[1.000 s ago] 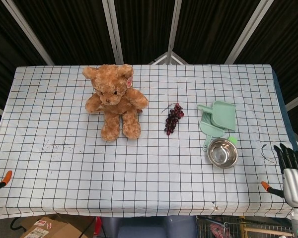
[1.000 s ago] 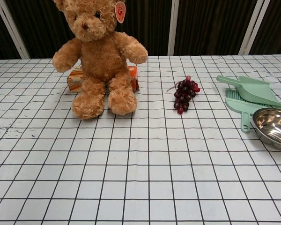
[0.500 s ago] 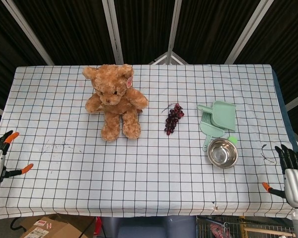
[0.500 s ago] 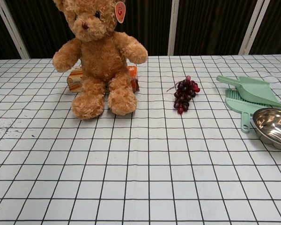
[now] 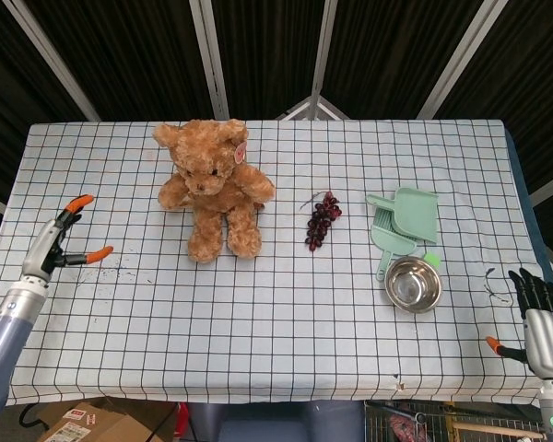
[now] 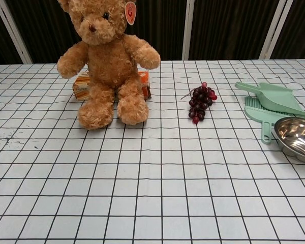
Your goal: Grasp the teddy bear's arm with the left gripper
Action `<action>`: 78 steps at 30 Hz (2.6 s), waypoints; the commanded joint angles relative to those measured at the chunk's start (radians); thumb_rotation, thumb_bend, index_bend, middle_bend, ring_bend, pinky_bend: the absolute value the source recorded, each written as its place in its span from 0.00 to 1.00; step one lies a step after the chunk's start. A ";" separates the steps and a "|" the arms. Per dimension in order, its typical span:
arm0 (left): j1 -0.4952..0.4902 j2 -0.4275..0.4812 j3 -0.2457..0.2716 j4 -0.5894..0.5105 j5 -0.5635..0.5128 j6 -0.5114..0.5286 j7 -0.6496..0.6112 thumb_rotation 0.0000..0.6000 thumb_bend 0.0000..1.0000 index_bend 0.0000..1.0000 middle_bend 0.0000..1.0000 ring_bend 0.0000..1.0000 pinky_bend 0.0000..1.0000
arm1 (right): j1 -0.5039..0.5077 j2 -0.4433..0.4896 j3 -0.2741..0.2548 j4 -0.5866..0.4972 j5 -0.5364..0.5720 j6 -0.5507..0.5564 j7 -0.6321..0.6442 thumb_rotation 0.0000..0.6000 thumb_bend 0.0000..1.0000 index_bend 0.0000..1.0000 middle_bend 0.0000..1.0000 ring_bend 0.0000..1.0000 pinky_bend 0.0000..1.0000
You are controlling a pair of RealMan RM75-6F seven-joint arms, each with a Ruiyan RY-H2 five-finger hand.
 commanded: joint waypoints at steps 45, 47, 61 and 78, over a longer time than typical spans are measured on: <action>-0.395 -0.431 -0.111 0.449 -0.559 -0.155 0.298 1.00 0.35 0.35 0.10 0.00 0.00 | 0.031 -0.011 0.007 0.035 0.065 -0.063 0.004 1.00 0.13 0.00 0.00 0.00 0.00; -0.396 -0.438 -0.113 0.454 -0.556 -0.149 0.303 1.00 0.37 0.36 0.11 0.00 0.00 | 0.032 -0.011 0.007 0.036 0.065 -0.064 0.007 1.00 0.13 0.00 0.00 0.00 0.00; -0.390 -0.468 -0.151 0.463 -0.544 -0.110 0.317 1.00 0.48 0.45 0.18 0.00 0.00 | 0.037 -0.011 0.003 0.038 0.061 -0.071 0.011 1.00 0.13 0.00 0.00 0.00 0.00; -0.404 -0.485 -0.185 0.453 -0.621 -0.078 0.388 1.00 0.56 0.51 0.23 0.00 0.00 | 0.037 -0.014 0.001 0.041 0.066 -0.072 0.012 1.00 0.13 0.00 0.00 0.00 0.00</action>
